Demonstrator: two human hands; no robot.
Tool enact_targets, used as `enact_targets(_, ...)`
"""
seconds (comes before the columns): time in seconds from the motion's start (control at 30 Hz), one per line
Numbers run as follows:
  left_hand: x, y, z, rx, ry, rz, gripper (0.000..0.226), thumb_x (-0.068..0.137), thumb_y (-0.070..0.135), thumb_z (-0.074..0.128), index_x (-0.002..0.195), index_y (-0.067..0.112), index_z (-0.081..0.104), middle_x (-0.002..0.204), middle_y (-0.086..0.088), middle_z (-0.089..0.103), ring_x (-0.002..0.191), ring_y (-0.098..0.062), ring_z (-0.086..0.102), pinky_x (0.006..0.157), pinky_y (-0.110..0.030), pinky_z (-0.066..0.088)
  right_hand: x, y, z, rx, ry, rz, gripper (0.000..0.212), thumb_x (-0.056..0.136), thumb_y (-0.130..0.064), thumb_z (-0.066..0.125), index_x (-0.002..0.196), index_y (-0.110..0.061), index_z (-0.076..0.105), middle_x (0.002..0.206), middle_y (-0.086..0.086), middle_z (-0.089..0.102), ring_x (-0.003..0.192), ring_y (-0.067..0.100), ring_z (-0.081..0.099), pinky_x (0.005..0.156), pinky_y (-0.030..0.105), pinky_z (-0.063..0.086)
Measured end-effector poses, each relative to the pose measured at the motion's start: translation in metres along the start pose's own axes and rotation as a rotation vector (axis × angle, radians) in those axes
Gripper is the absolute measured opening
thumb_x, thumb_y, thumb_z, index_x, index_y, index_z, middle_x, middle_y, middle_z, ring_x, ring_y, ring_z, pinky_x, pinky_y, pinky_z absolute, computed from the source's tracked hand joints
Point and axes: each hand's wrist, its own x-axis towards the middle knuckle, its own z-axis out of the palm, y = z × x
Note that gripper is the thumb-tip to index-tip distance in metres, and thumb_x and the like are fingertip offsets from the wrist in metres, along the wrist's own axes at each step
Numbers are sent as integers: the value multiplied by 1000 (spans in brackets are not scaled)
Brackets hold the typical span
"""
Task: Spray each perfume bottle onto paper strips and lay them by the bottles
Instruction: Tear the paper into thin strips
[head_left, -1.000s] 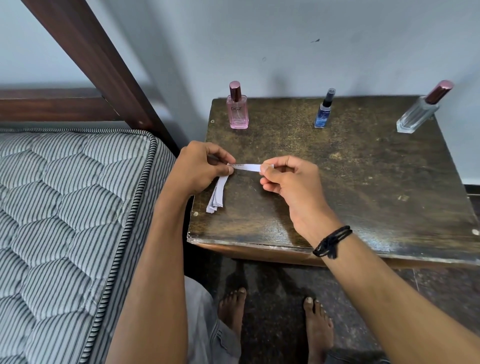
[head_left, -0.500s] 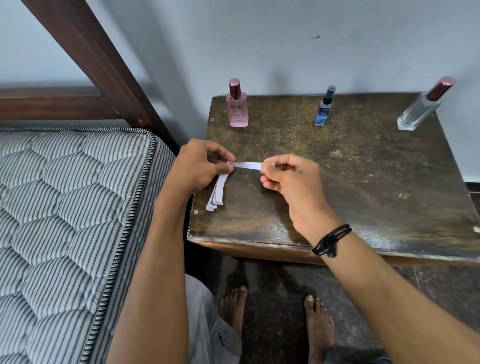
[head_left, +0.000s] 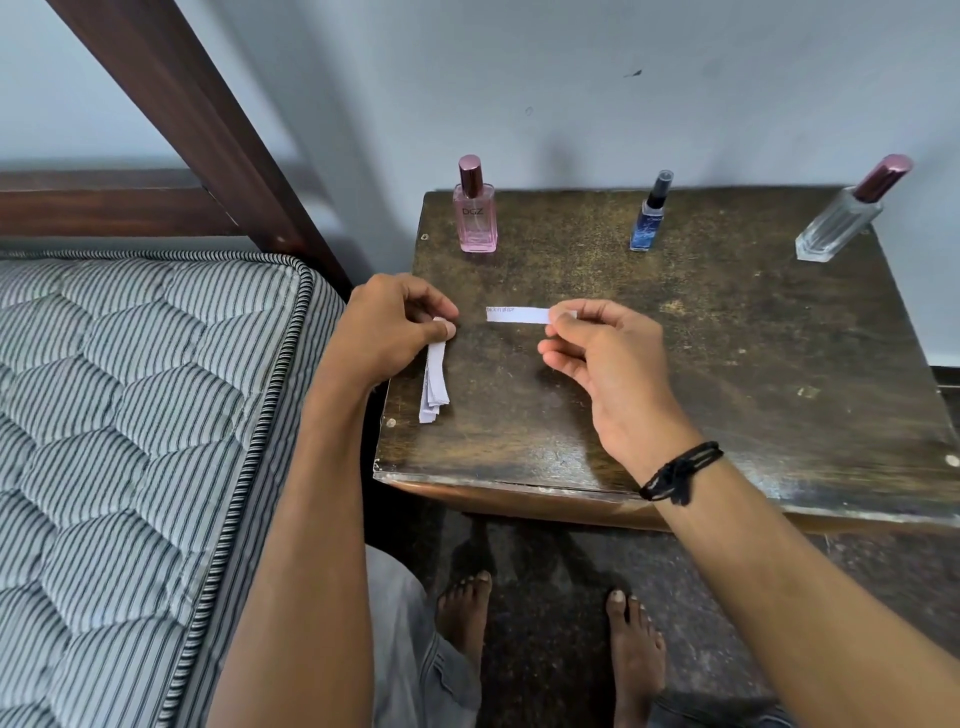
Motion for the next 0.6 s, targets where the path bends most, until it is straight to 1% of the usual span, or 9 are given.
enact_targets(0.07, 1, -3, -1, 25, 21, 25, 17, 76, 11, 84, 87, 23, 77, 74, 11, 66, 66, 2, 56, 68, -7, 40, -1, 2, 1, -85, -3, -97, 9, 94, -1, 71, 91, -8, 73, 81, 5, 72, 64, 15, 71, 64, 24, 59)
enact_targets(0.1, 1, -5, -2, 27, 27, 34, 18, 76, 12, 85, 87, 23, 77, 77, 11, 66, 69, 1, 56, 70, -10, 41, -3, 3, 1, -173, -5, -189, 7, 95, -3, 71, 92, -9, 73, 83, 3, 72, 65, 15, 71, 64, 26, 61)
enact_targets(0.17, 2, -6, -3, 11, 36, 50, 19, 78, 12, 84, 89, 25, 76, 80, 10, 67, 72, -3, 57, 74, -15, 44, -5, 4, 1, -443, -9, -450, 5, 95, -9, 72, 93, -13, 73, 89, -1, 71, 70, 13, 72, 68, 29, 62)
enact_targets(0.23, 3, -7, -3, -11, 42, 64, 20, 80, 10, 81, 89, 27, 75, 80, 10, 67, 72, -5, 59, 74, -18, 47, -9, 4, 0, -737, -54, -729, 3, 95, -13, 72, 92, -15, 72, 96, -6, 66, 75, 9, 67, 69, 28, 58)
enact_targets(0.3, 4, -7, -3, -16, 49, 76, 20, 83, 8, 78, 90, 27, 74, 80, 10, 68, 71, -5, 59, 74, -18, 47, -13, 5, -1, -985, -139, -899, 5, 96, -15, 70, 91, -15, 70, 100, -5, 61, 73, 11, 63, 63, 31, 56)
enact_targets(0.33, 4, -6, -4, -16, 54, 81, 20, 84, 8, 77, 90, 27, 74, 82, 9, 69, 72, -7, 60, 75, -19, 48, -15, 7, -1, -1085, -185, -931, 6, 97, -16, 68, 91, -15, 69, 101, -5, 59, 71, 14, 62, 61, 35, 56)
enact_targets(0.4, 4, -7, -4, -17, 65, 82, 20, 86, 7, 74, 91, 27, 74, 85, 7, 72, 78, -14, 64, 78, -24, 52, -19, 11, 0, -1214, -263, -917, 8, 97, -17, 67, 89, -17, 67, 102, -6, 58, 72, 16, 62, 59, 41, 56)
enact_targets(0.47, 4, -7, -5, -25, 71, 75, 19, 87, 7, 72, 93, 25, 76, 86, 7, 72, 82, -19, 66, 82, -29, 53, -20, 14, 0, -1287, -303, -865, 7, 97, -19, 66, 89, -20, 66, 102, -9, 56, 75, 16, 60, 61, 42, 56)
enact_targets(0.6, 5, -7, -7, -54, 102, 75, 16, 88, 9, 72, 94, 23, 77, 82, 11, 70, 77, -12, 63, 82, -30, 53, -22, 12, 0, -1310, -327, -777, 7, 96, -23, 67, 89, -24, 68, 101, -11, 57, 81, 14, 62, 67, 41, 56)
